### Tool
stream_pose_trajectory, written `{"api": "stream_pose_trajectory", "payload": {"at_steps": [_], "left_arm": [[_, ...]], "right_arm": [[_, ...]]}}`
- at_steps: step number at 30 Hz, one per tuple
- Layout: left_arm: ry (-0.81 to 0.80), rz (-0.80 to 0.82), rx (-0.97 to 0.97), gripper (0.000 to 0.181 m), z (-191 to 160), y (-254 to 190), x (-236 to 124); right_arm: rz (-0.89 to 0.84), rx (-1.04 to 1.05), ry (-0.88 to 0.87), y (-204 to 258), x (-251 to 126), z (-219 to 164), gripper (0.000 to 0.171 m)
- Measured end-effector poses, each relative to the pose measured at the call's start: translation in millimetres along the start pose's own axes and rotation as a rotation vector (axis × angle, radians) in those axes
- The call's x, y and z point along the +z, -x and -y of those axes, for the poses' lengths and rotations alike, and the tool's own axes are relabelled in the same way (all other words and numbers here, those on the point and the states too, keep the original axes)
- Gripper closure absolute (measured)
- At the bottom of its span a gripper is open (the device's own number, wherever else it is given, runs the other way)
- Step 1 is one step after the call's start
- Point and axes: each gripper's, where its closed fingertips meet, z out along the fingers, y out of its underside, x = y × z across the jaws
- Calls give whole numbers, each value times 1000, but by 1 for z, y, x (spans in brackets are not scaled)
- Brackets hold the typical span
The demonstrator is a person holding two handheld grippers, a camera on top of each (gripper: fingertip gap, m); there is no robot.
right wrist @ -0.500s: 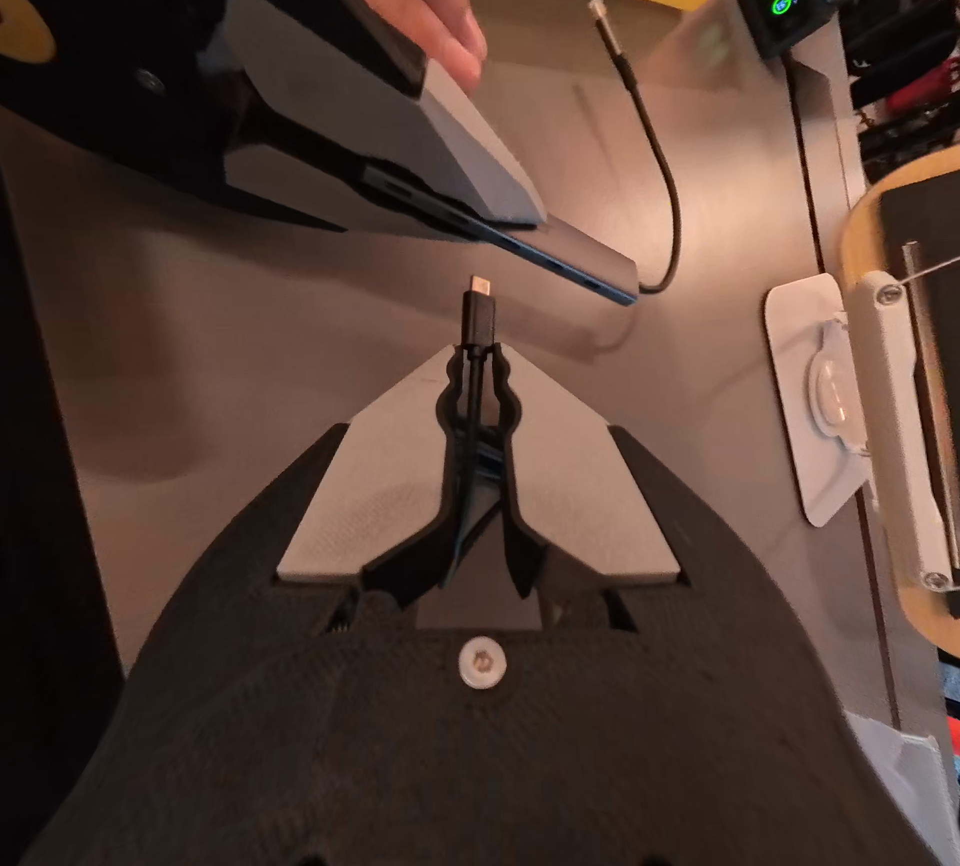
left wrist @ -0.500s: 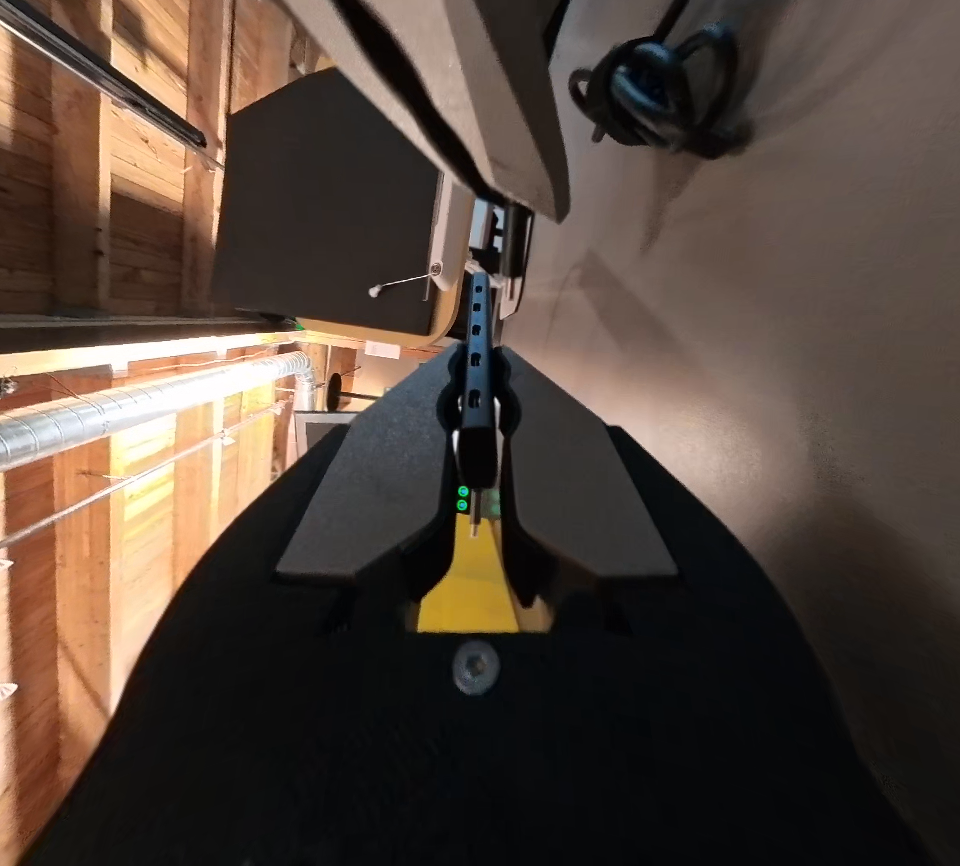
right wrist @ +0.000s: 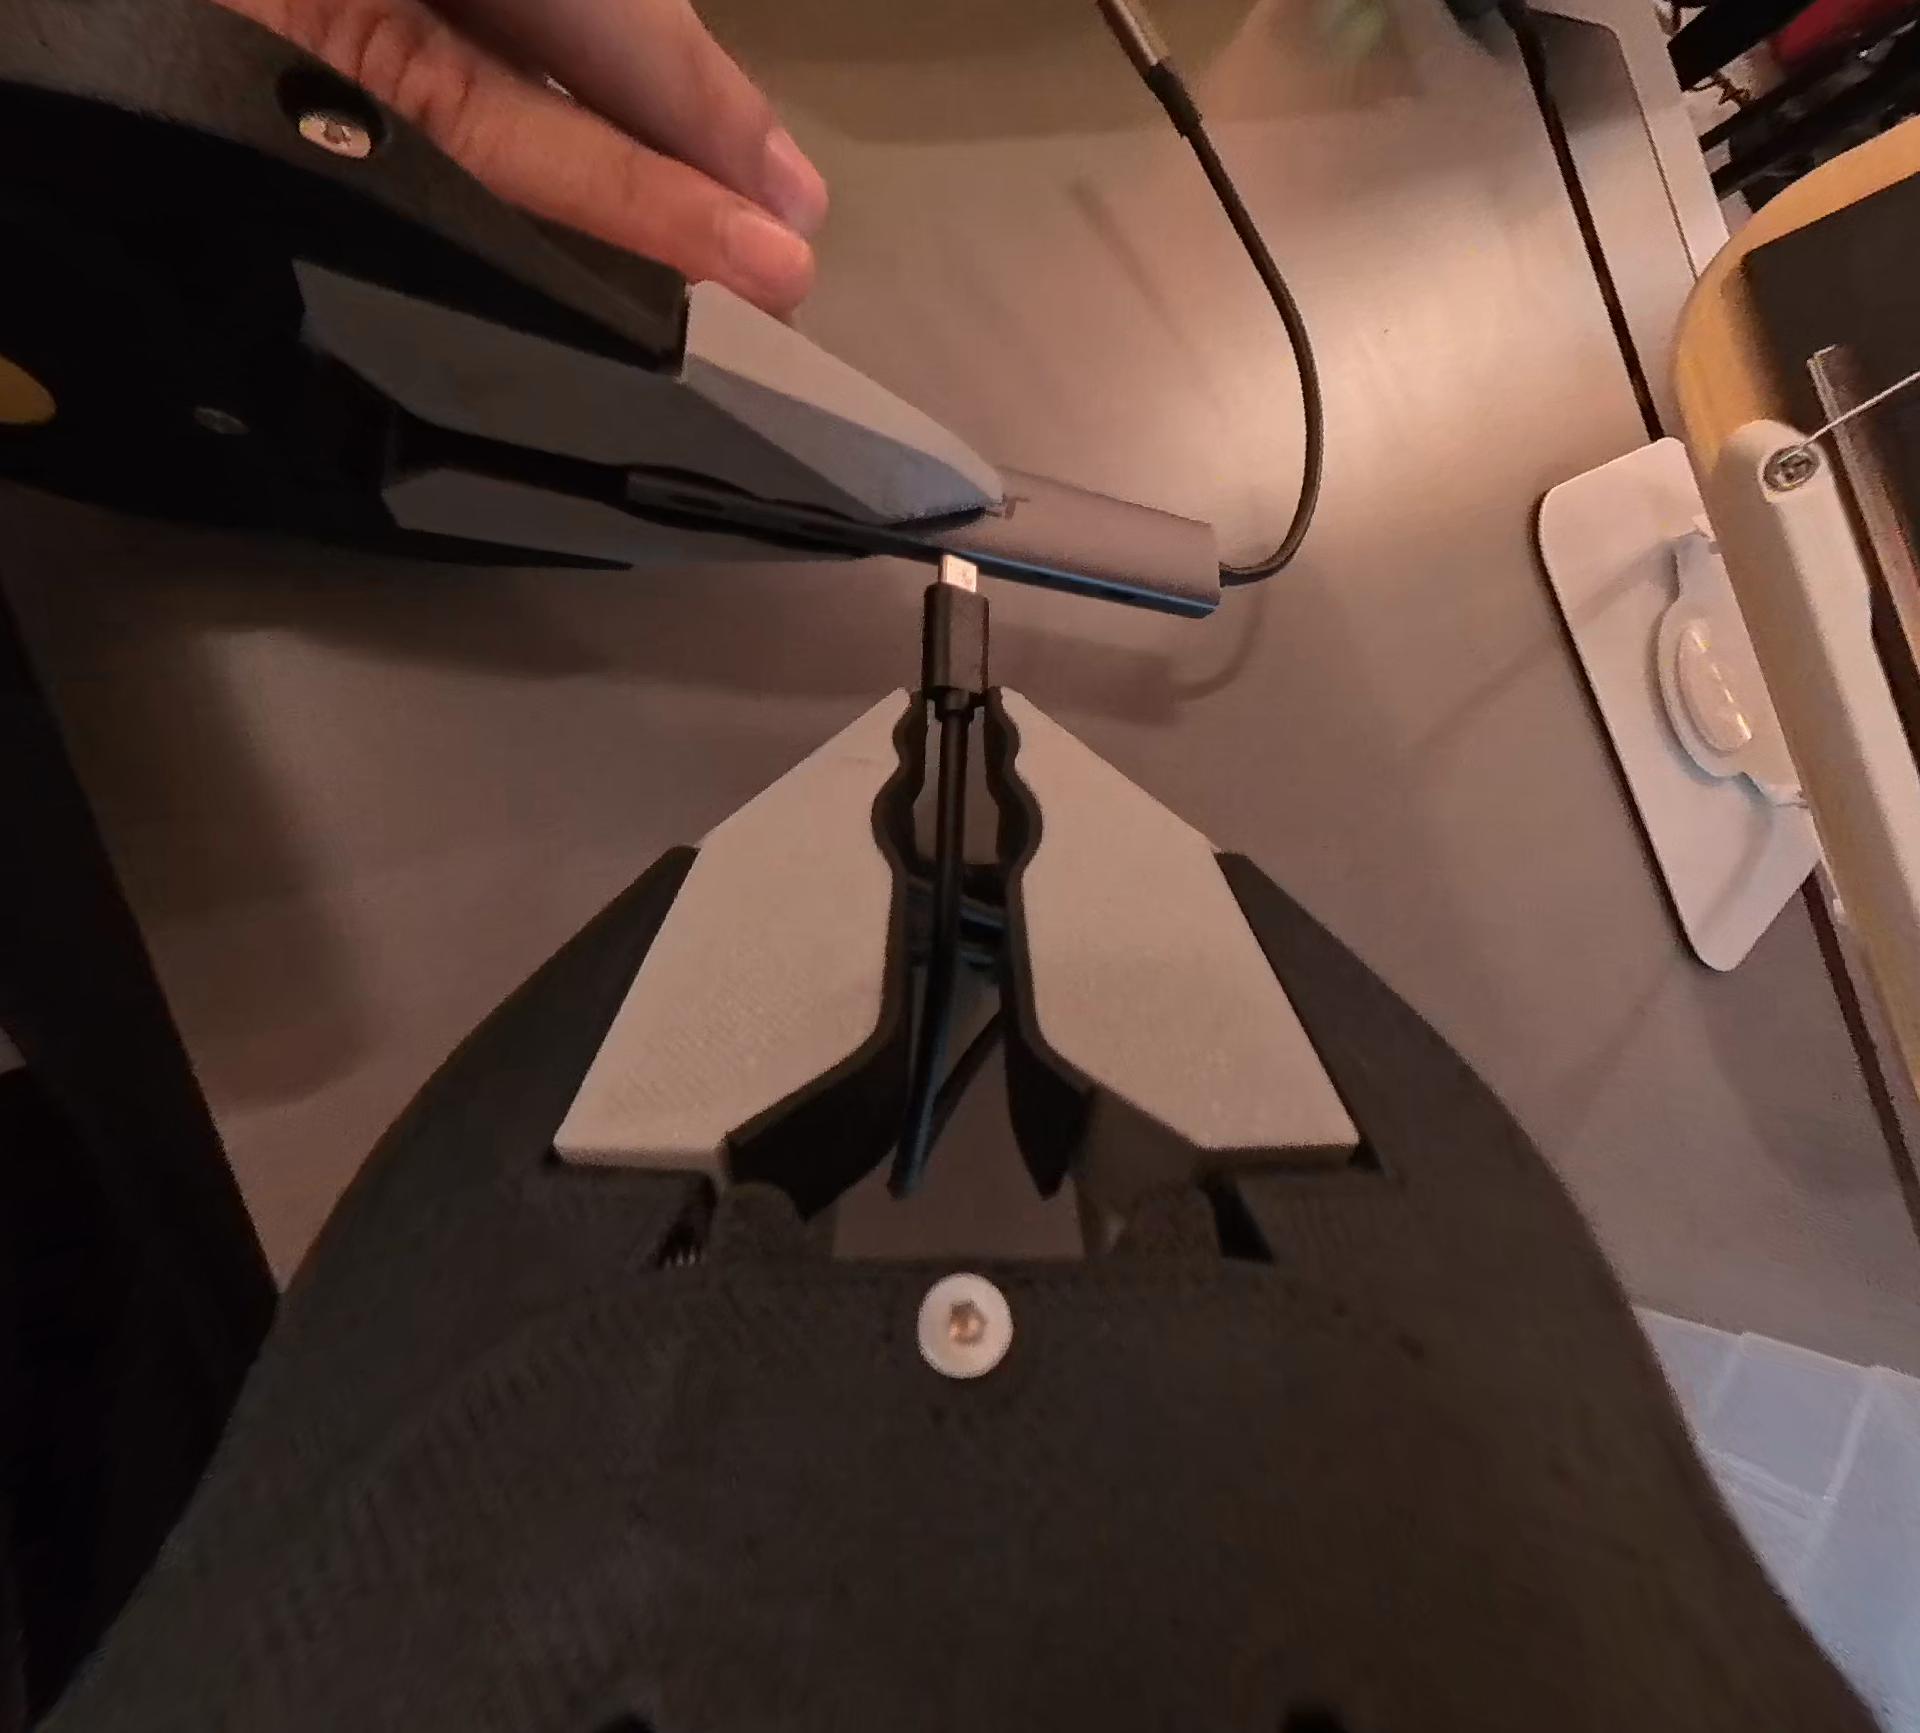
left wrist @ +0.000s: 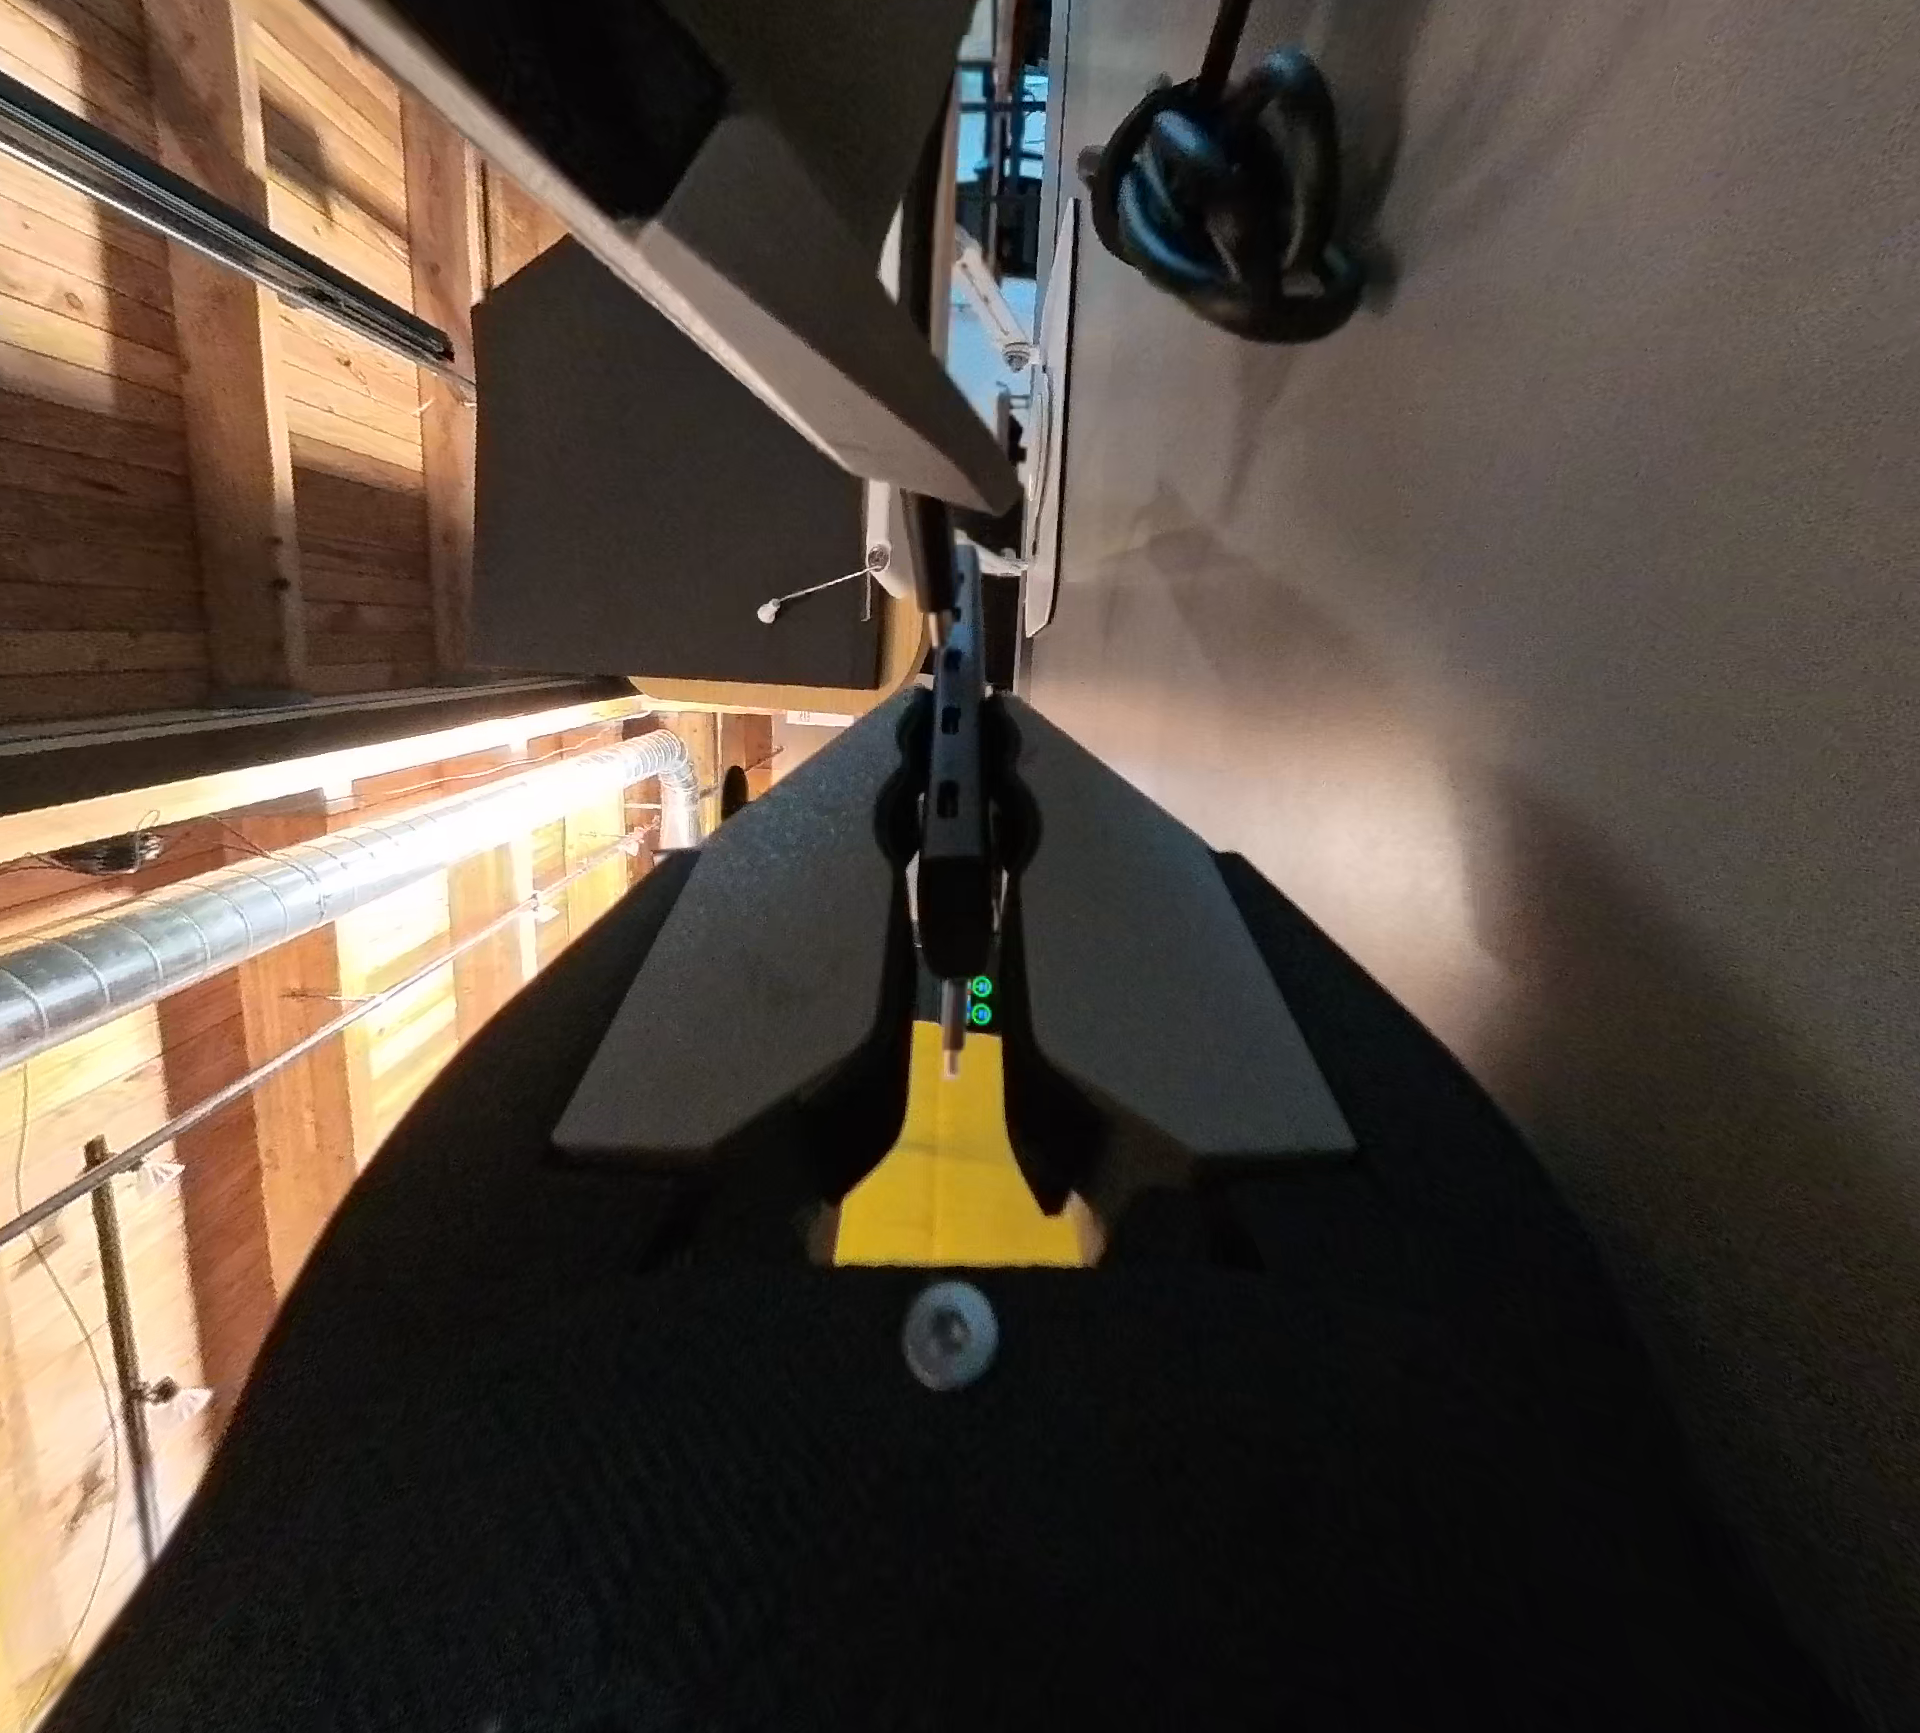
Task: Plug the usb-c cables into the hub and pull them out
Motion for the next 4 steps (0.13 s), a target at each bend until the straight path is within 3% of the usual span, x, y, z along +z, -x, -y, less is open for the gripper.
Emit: {"api": "stream_pose_trajectory", "payload": {"at_steps": [4], "left_arm": [[-4, 3, -2, 173, 1, 1, 0]], "right_arm": [[8, -7, 14, 4, 2, -1, 163]]}}
